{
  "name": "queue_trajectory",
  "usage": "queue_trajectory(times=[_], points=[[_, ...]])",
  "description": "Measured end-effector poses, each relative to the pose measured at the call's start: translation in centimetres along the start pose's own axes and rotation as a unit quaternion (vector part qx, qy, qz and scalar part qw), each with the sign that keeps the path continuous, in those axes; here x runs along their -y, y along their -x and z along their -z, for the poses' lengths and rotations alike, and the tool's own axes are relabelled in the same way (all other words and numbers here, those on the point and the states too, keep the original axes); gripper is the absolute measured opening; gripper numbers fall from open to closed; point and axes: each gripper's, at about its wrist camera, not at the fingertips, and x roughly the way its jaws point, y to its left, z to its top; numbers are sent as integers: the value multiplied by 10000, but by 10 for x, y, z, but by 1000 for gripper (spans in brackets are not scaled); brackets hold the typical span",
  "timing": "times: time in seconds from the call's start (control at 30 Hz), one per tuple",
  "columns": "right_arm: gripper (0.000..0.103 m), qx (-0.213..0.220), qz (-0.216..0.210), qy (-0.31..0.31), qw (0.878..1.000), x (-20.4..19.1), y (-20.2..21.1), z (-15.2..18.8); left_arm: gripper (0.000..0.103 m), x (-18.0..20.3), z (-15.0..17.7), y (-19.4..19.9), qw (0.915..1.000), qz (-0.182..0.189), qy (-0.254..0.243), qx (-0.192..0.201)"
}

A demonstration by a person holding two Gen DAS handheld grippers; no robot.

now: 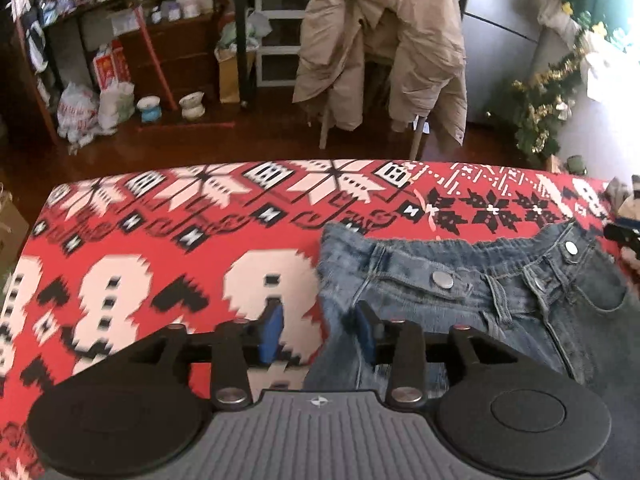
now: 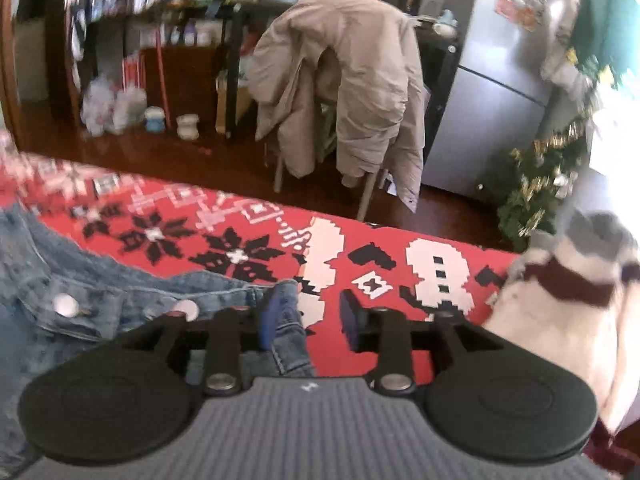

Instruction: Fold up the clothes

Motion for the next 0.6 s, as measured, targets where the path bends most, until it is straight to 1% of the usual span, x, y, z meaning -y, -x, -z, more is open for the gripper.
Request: queue_trajectory(times=[0.03,0.07,0.13,0.23,0.3,0.5,0.57,0.6], points=[[44,8,-66,-85,9999,3,7,1,42,-2,4,8,10000,3,16,19],[50,23,-133,-142,9998,6,16,2,42,-4,8,15,10000,6,32,39],[57,27,-305,-218,9993,11,37,8,42,-8,16,31,9999,5,56,91],[61,4,-512,-164,9986,4,68,21,42,-17,33,55,9999,18,100,122],[62,-16,-704,-95,9975,-5,92,31,42,-25,45,69,9998,35,136,135],[62,-204,-1328,130,9908,-46,158,77,42,-57,86,101,9994,-68,337,82],[62,-220,-1484,141,9886,-61,176,90,40,-68,100,108,9991,-74,423,51],[62,-237,-1553,116,9875,-66,181,96,37,-73,108,110,9988,-23,484,10]])
